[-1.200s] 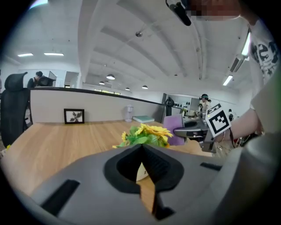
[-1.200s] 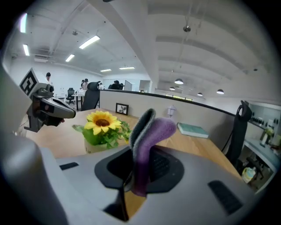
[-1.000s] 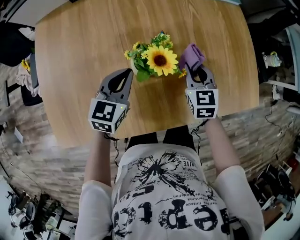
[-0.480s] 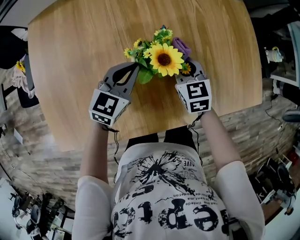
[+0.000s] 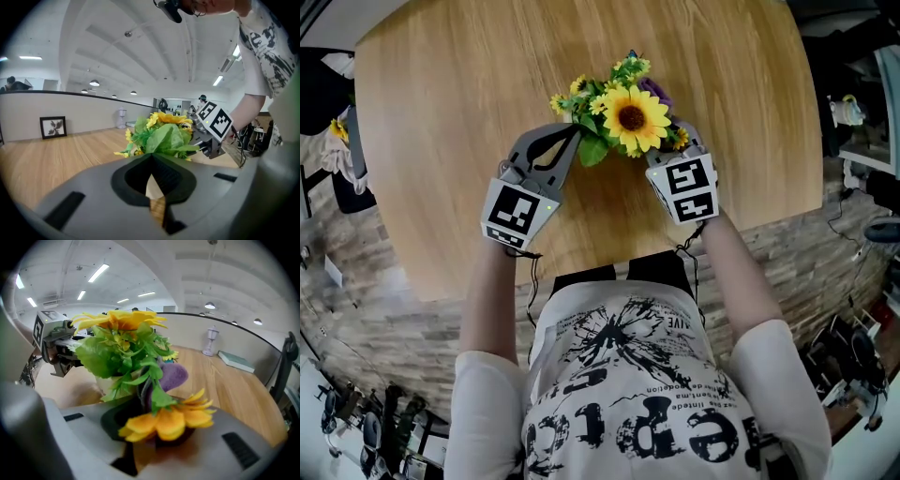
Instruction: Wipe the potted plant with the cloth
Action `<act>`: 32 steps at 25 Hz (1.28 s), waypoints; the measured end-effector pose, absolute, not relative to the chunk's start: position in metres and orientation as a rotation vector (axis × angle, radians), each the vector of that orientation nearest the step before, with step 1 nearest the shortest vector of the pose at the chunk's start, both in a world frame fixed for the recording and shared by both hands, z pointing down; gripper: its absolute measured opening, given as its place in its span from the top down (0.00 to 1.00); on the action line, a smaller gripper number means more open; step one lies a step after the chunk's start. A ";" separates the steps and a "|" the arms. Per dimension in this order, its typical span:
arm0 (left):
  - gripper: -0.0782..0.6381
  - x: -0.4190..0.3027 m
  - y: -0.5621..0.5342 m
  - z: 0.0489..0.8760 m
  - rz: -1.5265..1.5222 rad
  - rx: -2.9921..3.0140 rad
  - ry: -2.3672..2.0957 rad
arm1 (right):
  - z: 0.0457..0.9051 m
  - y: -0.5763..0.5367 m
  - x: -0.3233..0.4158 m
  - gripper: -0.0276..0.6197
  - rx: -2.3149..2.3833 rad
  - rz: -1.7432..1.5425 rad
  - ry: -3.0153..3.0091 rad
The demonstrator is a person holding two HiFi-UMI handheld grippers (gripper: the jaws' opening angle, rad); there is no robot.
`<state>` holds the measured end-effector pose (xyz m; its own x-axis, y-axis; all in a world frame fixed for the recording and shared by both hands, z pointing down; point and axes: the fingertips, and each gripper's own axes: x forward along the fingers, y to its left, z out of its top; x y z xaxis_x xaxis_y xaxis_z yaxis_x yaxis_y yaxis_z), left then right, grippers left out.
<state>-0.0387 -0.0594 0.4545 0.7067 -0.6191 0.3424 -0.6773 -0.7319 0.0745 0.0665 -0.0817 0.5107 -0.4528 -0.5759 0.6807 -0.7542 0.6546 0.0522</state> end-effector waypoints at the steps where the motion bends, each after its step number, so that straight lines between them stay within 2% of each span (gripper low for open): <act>1: 0.89 -0.038 -0.059 0.455 0.439 2.722 -1.051 | 0.510 -0.079 0.067 0.85 1.022 0.334 -2.185; 23: 0.89 -0.042 -0.059 0.454 0.325 2.719 -1.048 | 0.513 -0.013 0.045 0.84 0.950 0.550 -2.127; 32: 0.89 -0.040 -0.059 0.453 0.345 2.742 -1.023 | 0.515 0.008 0.002 0.84 0.785 0.582 -2.155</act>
